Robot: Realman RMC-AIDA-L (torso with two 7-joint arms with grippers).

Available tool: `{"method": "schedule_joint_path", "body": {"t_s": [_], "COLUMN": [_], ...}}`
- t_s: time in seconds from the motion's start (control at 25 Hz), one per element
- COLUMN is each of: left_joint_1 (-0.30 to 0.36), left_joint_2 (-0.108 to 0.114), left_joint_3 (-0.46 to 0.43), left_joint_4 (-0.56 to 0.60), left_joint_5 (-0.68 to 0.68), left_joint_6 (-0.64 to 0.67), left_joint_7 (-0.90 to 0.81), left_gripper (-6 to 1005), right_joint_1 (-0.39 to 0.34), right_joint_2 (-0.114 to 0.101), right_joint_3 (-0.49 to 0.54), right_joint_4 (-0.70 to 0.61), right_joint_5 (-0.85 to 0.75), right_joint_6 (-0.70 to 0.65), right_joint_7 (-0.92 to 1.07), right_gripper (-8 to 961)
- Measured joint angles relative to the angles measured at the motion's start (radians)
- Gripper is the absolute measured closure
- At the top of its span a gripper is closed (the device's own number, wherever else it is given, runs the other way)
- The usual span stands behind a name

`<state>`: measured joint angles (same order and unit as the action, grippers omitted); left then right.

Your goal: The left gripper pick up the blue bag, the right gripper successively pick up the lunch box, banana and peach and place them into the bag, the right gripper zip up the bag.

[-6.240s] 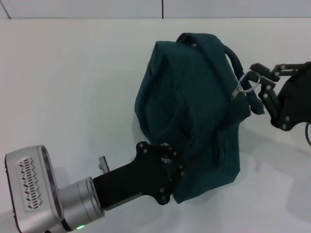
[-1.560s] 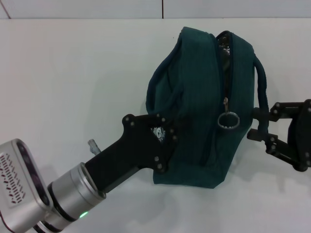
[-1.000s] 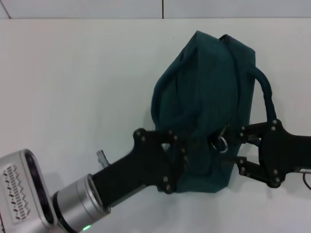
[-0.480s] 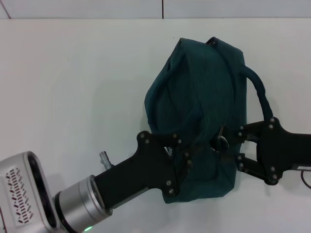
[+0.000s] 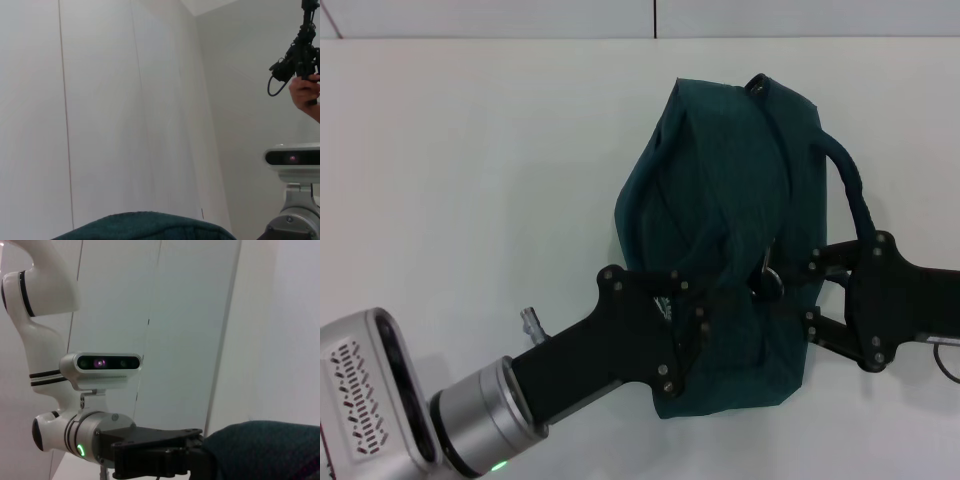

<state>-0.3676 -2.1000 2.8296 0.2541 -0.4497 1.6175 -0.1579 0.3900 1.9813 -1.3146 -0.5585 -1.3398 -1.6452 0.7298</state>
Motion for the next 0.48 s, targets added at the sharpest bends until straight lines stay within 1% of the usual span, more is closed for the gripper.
{"method": "schedule_joint_path", "body": {"t_s": [0.08,0.24,0.48], "left_joint_1": [-0.002,-0.007,-0.018], "left_joint_2": [0.0,0.001,0.0], "left_joint_3": [-0.001,-0.001,-0.001], "left_joint_4": [-0.001,-0.003,-0.011], "left_joint_5": [-0.003,-0.012,-0.015], "left_joint_6": [-0.001,-0.002,-0.004], "left_joint_7": [0.0,0.0,0.0], "left_gripper": [953,954,955], "right_joint_1": [0.0,-0.006,-0.003], "right_joint_2": [0.001,0.017,0.016], "right_joint_3": [0.005,0.036,0.04], "right_joint_4": [0.0,0.0,0.0], "right_joint_5": [0.003,0.002,-0.007], "right_joint_6": [0.004,0.014,0.017], "right_joint_7": [0.001,0.006,-0.001], "right_gripper": [711,722,745]}}
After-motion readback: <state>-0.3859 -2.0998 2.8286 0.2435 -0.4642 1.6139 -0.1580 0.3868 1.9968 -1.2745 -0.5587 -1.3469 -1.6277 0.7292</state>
